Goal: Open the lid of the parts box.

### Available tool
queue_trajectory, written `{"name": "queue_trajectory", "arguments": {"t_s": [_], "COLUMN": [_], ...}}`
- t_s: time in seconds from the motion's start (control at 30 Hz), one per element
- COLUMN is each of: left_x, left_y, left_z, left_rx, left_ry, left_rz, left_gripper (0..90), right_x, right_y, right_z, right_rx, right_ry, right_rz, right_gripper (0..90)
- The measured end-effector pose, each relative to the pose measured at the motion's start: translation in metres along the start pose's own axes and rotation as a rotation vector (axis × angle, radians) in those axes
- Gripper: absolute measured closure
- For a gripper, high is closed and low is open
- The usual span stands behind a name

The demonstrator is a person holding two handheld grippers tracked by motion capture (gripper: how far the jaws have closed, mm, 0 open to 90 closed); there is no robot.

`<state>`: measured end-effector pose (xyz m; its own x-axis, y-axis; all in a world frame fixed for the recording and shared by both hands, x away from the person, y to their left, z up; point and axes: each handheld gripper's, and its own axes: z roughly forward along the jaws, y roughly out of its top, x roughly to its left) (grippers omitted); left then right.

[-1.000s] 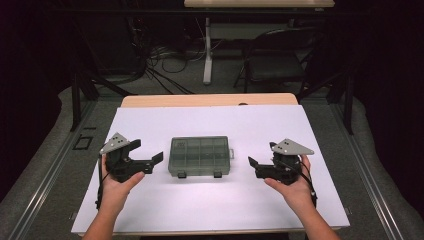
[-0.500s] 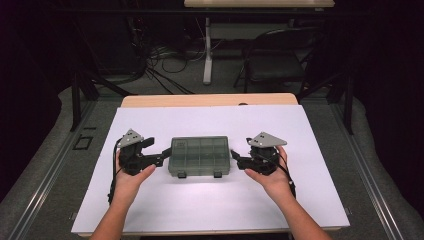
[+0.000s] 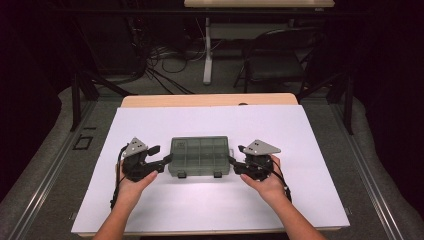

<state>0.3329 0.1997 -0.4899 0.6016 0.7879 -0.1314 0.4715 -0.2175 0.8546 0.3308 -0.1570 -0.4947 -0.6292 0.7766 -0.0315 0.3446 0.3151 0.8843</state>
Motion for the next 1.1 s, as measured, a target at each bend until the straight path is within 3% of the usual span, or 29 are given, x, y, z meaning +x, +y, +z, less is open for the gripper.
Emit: {"name": "queue_trajectory", "arguments": {"t_s": [0.07, 0.3, 0.37, 0.6, 0.73, 0.87, 0.93, 1.1], "left_x": [-0.002, -0.006, -0.007, -0.010, -0.017, -0.020, -0.023, -0.025], "left_y": [-0.004, -0.012, -0.017, -0.028, -0.031, -0.033, -0.036, -0.042], "left_z": [0.001, 0.001, 0.002, 0.005, 0.007, 0.007, 0.008, 0.012], "left_rx": [0.011, 0.003, 0.007, 0.038, 0.052, 0.059, 0.086, 0.139], "left_ry": [-0.004, -0.018, -0.041, -0.056, -0.058, -0.066, -0.061, -0.049], "left_rz": [-0.027, 0.001, -0.001, -0.004, 0.006, -0.001, 0.010, 0.010], "left_gripper": [42.2, 47.2, 49.4, 54.8, 62.0, 70.6, 73.8, 82.9], "right_x": [0.000, 0.008, 0.009, 0.016, 0.023, 0.029, 0.034, 0.037], "right_y": [-0.003, -0.009, -0.011, -0.023, -0.027, -0.030, -0.033, -0.036], "right_z": [0.001, -0.001, 0.000, 0.007, 0.012, 0.015, 0.016, 0.019], "right_rx": [-0.005, -0.049, -0.040, -0.008, 0.035, 0.041, 0.063, 0.063], "right_ry": [0.019, 0.032, 0.042, 0.044, 0.076, 0.090, 0.101, 0.095], "right_rz": [0.010, -0.018, -0.012, 0.001, -0.007, -0.018, -0.039, -0.033], "right_gripper": [48.6, 51.3, 51.3, 58.0, 64.0, 70.0, 76.5, 86.8]}}
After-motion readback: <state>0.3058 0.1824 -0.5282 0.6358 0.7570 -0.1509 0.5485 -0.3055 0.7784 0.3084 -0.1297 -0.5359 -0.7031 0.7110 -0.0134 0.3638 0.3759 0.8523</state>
